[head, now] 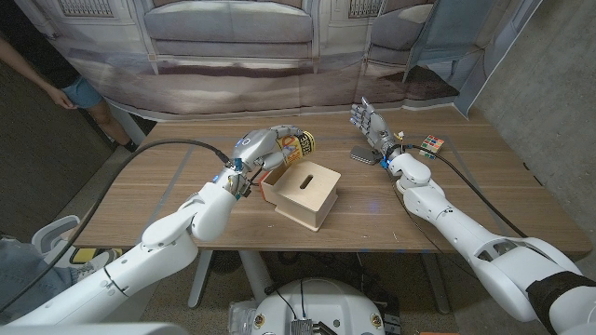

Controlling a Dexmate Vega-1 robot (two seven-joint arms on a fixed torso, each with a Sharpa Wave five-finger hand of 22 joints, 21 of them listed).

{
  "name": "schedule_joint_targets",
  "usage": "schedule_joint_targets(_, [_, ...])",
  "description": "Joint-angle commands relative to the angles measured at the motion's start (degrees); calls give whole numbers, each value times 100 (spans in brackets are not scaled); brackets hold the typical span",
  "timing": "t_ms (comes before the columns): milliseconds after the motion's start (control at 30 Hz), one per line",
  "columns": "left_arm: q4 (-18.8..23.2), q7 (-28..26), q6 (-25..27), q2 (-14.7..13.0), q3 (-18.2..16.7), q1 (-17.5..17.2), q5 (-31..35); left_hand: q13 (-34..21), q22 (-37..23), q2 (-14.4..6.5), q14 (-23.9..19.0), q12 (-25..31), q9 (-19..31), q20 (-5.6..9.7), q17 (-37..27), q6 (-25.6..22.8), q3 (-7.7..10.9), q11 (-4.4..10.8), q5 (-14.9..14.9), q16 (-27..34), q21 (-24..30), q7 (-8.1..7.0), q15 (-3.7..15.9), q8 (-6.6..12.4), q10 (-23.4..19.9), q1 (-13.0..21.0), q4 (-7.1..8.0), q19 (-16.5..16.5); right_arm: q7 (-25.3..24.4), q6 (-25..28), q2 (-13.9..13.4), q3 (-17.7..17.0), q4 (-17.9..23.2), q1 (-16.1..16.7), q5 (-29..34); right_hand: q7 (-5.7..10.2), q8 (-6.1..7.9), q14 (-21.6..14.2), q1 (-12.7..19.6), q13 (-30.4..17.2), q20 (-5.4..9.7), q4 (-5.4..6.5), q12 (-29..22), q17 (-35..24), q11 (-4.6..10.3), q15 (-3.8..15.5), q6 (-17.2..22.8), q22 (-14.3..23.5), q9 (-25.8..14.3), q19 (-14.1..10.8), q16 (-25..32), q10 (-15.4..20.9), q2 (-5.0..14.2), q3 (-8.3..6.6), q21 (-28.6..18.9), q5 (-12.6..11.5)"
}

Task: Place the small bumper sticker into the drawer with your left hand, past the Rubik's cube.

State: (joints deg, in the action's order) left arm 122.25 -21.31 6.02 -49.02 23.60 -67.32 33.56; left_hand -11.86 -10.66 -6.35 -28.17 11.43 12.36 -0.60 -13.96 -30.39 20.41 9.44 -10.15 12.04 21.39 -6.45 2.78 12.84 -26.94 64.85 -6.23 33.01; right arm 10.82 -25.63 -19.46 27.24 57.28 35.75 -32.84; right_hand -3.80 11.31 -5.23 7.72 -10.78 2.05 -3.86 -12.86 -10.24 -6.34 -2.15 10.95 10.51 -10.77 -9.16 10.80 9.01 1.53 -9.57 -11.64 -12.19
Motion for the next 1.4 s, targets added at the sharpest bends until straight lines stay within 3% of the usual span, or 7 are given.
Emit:
schedule_joint_targets(33, [81,103,-85,-41,-88,-37,-110,-10,-12,25,24,-16,16,9,-30,22,-48,26,17,-10,-19,11,558,-33,37,-79,1,-2,-65,28,-78,-21,184,79,17,10,1,-17,4,-14,3,-14,34,-23,18,-6,46,11,-22,-29,-10,35,81,7,6,-1])
schedule_joint_targets(600, [214,64,-95,-68,-211,-225,-119,-10,-11,52,97,-25,15,-36,-25,117,-83,26,14,-22,-40,10,524,-62,114,-142,18,-33,-180,151,-197,-45,521,219,23,5,2,-21,20,-14,2,-24,36,-22,-3,-7,46,11,-22,-27,-9,33,90,3,7,1])
schedule_joint_targets(1400, [390,-135,-65,-73,-509,-606,-108,-10,-11,61,116,-13,14,-53,-16,140,-102,12,8,-12,-56,20,495,-58,139,-178,19,-41,-189,225,-216,20,627,198,96,2,3,-22,34,-14,4,-36,34,-21,7,-6,51,11,-22,-31,-10,39,94,4,5,3])
